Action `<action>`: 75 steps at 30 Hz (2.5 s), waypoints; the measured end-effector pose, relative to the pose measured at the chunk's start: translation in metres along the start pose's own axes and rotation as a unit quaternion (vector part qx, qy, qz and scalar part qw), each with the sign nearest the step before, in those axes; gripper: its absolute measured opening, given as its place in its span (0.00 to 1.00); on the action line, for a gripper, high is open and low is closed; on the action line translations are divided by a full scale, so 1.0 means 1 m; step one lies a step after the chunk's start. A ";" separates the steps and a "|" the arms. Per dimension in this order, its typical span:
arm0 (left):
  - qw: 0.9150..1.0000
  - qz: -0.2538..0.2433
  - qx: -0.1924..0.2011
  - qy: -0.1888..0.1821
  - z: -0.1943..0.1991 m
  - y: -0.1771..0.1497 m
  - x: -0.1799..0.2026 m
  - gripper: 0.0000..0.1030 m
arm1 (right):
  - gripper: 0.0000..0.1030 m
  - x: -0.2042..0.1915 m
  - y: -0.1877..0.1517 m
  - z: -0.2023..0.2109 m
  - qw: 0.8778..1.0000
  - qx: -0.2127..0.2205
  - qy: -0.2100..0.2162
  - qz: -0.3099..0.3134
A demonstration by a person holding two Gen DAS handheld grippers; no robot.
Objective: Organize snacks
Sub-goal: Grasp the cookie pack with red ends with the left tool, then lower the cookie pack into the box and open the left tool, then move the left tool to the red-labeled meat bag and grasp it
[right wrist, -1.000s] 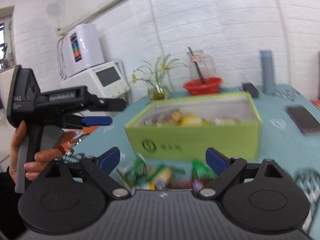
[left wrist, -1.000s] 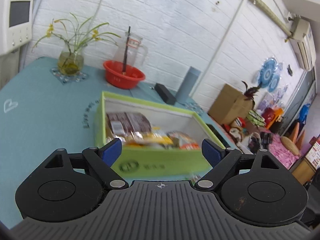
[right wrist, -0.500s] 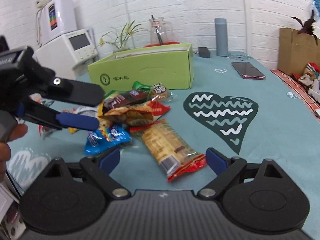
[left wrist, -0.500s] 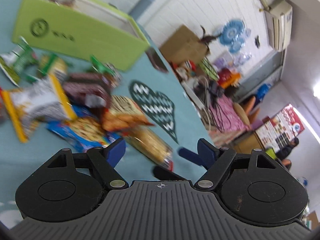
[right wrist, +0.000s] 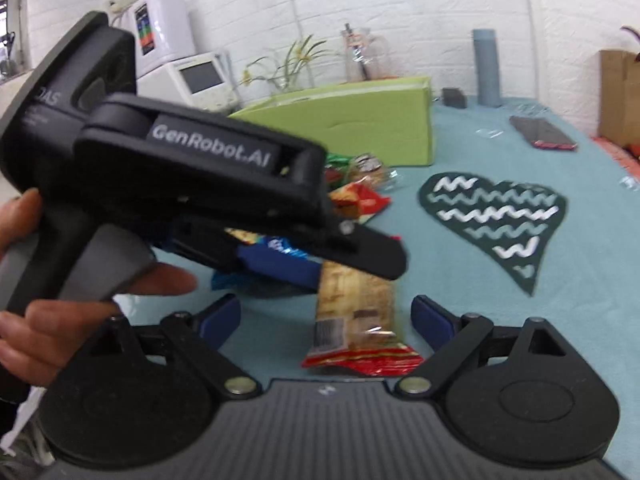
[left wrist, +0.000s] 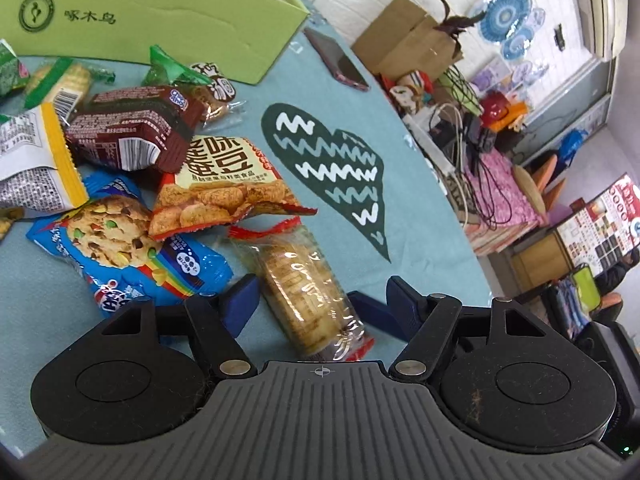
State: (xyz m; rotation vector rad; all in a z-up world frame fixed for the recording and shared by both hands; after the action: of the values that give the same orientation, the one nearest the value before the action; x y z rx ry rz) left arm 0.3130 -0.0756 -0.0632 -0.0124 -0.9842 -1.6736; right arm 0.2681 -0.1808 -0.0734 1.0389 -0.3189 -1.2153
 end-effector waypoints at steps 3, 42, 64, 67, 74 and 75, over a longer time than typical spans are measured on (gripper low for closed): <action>1.000 -0.002 0.004 0.005 0.003 0.000 -0.001 0.62 | 0.89 0.004 0.004 0.001 1.000 0.012 -0.029 -0.002; 0.989 -0.082 0.104 0.065 -0.029 0.249 -0.096 0.32 | 0.74 0.000 0.227 -0.194 0.993 0.040 -0.030 0.107; 0.967 -0.126 0.163 0.148 0.095 0.118 -0.034 0.69 | 0.90 -0.061 0.112 -0.010 0.994 0.084 -0.014 0.065; 0.967 -0.117 0.161 0.156 0.104 0.100 -0.037 0.69 | 0.90 -0.065 0.096 -0.001 0.996 0.076 -0.010 0.053; 0.969 -0.073 0.165 0.171 0.132 0.050 -0.070 0.71 | 0.90 -0.077 0.050 0.010 0.998 0.053 -0.008 0.029; 0.970 -0.057 0.164 0.172 0.136 0.039 -0.081 0.71 | 0.90 -0.079 0.041 0.009 0.999 0.044 -0.004 0.024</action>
State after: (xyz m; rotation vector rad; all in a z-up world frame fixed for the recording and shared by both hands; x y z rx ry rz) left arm 0.3108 0.0703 0.0097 0.5465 -0.9947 -1.5292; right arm 0.2574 -0.1163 -0.0122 1.0972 -0.4048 -1.1703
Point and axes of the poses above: each gripper's, at about its wrist camera, not at the fingertips, and z roughly against the way its jaws point, x to its right, y to its top, the point moved 8 cm from there along -z, roughly the way its jaws point, and after that the axes turned 9 degrees about -z, right-handed, at the moved point
